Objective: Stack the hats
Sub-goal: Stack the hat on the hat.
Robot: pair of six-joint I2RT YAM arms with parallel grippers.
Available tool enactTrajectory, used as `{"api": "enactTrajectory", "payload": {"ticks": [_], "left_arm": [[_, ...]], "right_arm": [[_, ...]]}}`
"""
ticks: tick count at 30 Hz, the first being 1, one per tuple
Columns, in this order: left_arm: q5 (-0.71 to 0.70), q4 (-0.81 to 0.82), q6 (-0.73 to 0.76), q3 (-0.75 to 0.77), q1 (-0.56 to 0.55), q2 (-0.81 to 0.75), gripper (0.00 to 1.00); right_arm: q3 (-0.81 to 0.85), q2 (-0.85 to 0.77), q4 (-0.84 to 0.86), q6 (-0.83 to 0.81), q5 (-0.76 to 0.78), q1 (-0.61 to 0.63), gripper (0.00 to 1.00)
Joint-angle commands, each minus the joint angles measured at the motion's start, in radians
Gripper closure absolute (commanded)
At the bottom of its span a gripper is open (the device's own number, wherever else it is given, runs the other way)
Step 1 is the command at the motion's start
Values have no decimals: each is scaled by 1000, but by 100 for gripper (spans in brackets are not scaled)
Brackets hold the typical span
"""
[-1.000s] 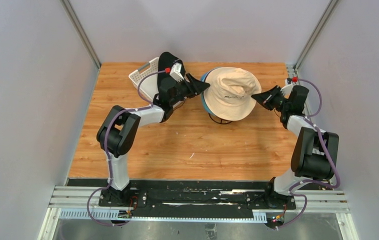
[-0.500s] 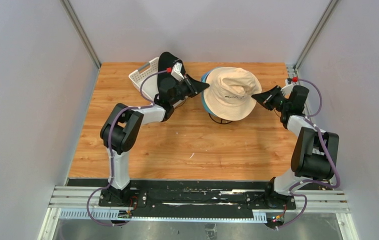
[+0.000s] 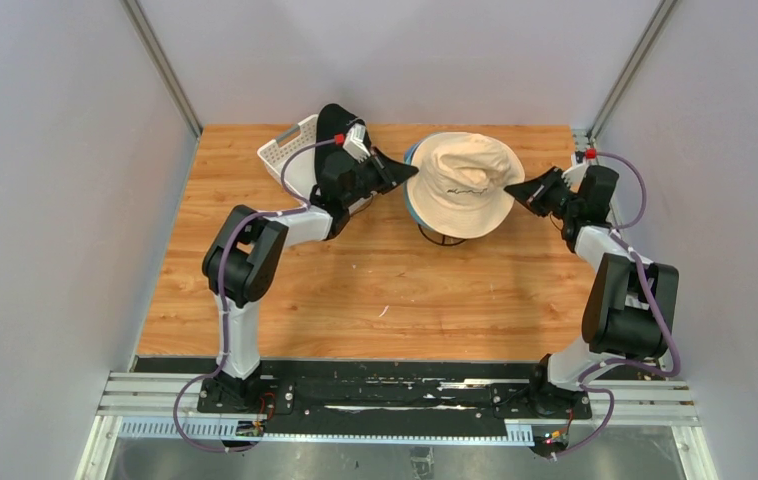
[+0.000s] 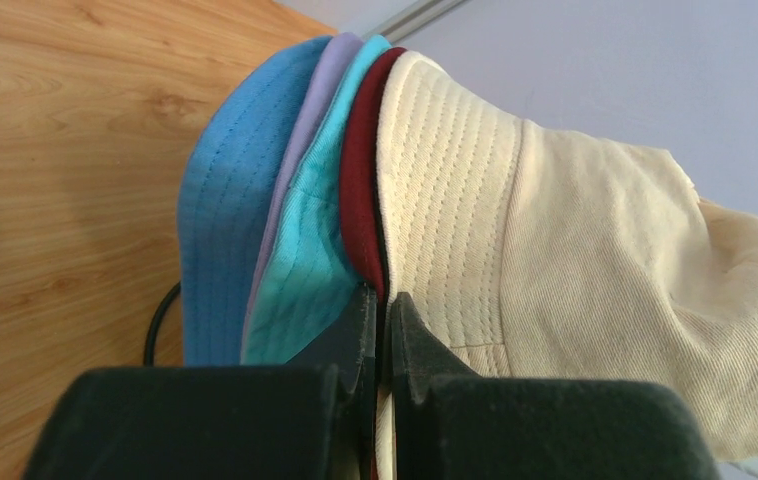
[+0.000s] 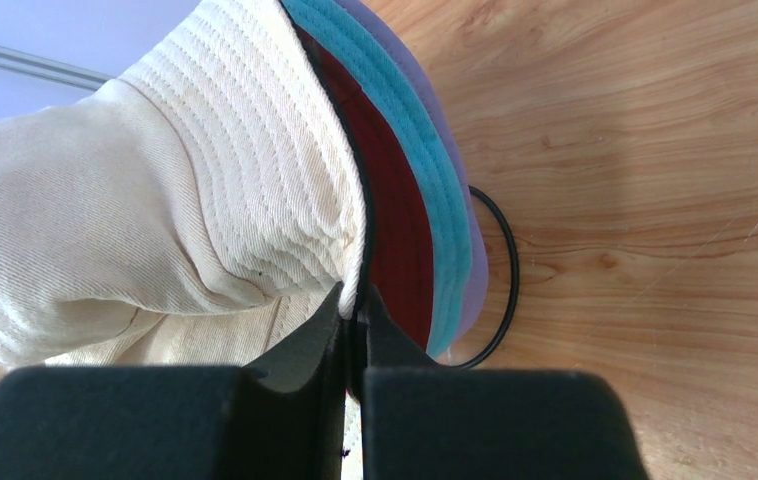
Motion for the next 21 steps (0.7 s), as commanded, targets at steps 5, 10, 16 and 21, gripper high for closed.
{"api": "enactTrajectory", "payload": {"ticks": [5, 10, 16, 21], "left_arm": [[-190, -390, 151, 58, 25, 3, 100], [-244, -533, 184, 116, 25, 32, 100], [-298, -636, 217, 152, 25, 55, 100], [-333, -702, 240, 169, 26, 65, 100]], "right_arm": [[82, 58, -162, -138, 159, 21, 100], [145, 110, -243, -182, 230, 43, 99], [233, 166, -372, -259, 359, 99, 100], [335, 205, -520, -366, 561, 200, 99]]}}
